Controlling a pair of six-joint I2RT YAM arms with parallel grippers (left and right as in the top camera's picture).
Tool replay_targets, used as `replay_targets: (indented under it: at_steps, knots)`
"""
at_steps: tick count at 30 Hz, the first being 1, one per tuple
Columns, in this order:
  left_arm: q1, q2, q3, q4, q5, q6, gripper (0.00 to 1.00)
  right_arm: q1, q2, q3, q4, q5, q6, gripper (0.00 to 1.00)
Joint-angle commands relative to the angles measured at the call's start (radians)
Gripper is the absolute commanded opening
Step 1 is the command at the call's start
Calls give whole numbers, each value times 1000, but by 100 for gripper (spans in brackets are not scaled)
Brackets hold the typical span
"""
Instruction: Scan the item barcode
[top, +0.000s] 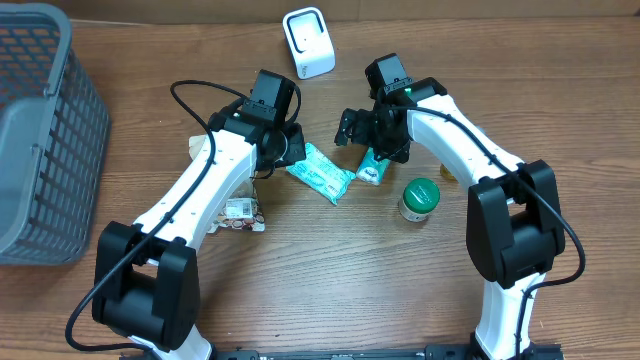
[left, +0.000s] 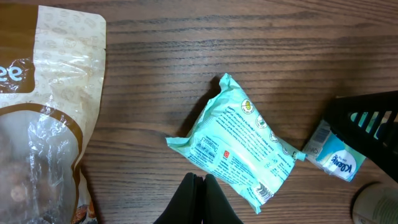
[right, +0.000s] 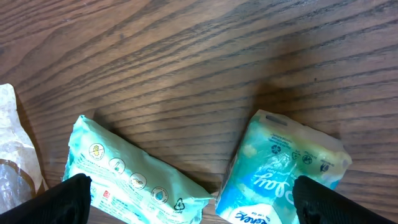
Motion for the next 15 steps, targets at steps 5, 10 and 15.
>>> replay_targets:
  at_steps: [5, 10, 15]
  knots:
    - [-6, 14, -10, -5, -10, -6, 4, -2, 1, 22, 4, 2, -3, 100]
    - [-6, 14, -10, -8, -10, -6, 5, -2, 1, 22, 4, 2, -3, 100]
    - [-5, 14, -10, -11, -11, -6, 5, -2, 1, 22, 4, 2, -3, 100]
